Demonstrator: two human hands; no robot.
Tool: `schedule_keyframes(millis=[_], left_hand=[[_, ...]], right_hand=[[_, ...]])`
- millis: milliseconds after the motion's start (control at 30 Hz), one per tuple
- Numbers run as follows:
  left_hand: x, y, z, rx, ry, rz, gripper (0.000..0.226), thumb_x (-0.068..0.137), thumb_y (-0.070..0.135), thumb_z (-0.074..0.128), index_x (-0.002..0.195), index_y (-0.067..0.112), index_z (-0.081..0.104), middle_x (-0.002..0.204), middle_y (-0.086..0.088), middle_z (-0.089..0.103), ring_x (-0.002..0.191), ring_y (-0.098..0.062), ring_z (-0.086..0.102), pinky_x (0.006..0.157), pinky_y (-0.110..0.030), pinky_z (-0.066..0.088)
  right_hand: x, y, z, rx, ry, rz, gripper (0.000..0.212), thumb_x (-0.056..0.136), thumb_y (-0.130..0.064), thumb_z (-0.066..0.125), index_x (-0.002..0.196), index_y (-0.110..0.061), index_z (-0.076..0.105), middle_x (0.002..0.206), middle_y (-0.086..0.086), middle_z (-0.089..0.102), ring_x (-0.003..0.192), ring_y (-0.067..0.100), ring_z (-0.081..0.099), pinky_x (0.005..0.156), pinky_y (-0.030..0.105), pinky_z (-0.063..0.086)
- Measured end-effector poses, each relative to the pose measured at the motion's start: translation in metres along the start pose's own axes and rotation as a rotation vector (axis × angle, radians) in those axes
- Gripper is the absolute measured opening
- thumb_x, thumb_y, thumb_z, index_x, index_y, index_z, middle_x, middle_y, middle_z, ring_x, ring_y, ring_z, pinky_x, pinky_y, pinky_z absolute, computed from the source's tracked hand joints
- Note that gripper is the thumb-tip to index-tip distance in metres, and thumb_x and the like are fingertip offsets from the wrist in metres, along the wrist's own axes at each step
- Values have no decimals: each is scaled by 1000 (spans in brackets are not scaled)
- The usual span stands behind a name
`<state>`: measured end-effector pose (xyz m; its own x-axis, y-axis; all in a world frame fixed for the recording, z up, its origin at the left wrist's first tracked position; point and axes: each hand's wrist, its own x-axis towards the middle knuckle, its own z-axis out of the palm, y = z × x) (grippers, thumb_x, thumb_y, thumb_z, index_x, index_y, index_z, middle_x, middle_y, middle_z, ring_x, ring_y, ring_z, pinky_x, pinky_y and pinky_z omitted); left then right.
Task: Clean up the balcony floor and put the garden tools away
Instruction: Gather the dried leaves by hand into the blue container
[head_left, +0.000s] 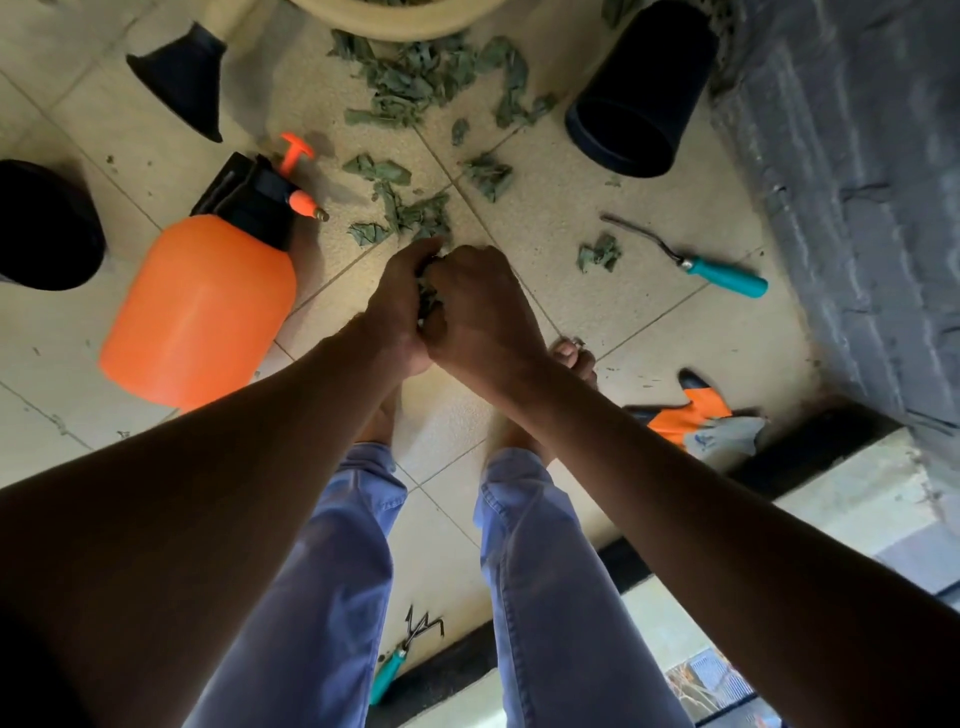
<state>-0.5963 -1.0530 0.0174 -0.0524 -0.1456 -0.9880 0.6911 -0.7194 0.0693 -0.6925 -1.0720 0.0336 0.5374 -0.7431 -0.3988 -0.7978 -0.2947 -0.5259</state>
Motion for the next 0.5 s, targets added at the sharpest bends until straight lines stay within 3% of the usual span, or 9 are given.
schedule_keyframes(millis=[67, 100, 167, 267, 367, 500], left_hand=[[0, 2, 1, 4, 0, -12, 34, 91, 47, 63, 86, 14, 66, 78, -6, 65, 81, -24, 68, 87, -33, 54], [-1, 3, 4, 4, 4, -23, 32, 93, 44, 62, 79, 14, 64, 70, -5, 63, 72, -22, 67, 78, -29, 54], [0, 4, 9, -15, -9, -11, 33, 97, 34, 58, 68, 16, 58, 57, -2, 58, 58, -18, 62, 61, -25, 50], [3, 3, 12, -14, -33, 28, 23, 98, 24, 56, 78, 15, 62, 65, -1, 63, 61, -14, 62, 53, -23, 50], [11, 4, 6, -42, -13, -17, 19, 98, 27, 59, 83, 15, 55, 65, -1, 57, 53, -13, 54, 42, -20, 41], [16, 1, 3, -42, -26, -55, 23, 98, 29, 60, 81, 16, 51, 61, 0, 53, 50, -12, 52, 38, -19, 38]], right_hand=[[1, -4, 1, -28, -11, -21, 19, 72, -17, 52, 80, -10, 68, 76, 10, 66, 76, 31, 61, 71, 41, 54], [-2, -4, -1, -34, 15, -32, 19, 73, -16, 52, 82, -9, 68, 78, 10, 66, 79, 31, 61, 74, 43, 54], [-11, 2, -8, 34, 122, -59, 25, 74, -14, 53, 93, -9, 68, 86, 9, 68, 85, 29, 60, 76, 41, 51], [-19, 23, -25, 153, 283, -33, 31, 79, -9, 54, 106, -10, 69, 100, 6, 69, 90, 25, 60, 79, 36, 48], [-14, 73, -21, 116, 322, 194, 30, 83, -13, 59, 112, -15, 68, 106, 2, 69, 95, 20, 62, 76, 29, 50], [-1, 140, -17, -102, 199, 483, 39, 89, -25, 66, 127, -17, 57, 126, 12, 58, 111, 29, 57, 80, 26, 37]])
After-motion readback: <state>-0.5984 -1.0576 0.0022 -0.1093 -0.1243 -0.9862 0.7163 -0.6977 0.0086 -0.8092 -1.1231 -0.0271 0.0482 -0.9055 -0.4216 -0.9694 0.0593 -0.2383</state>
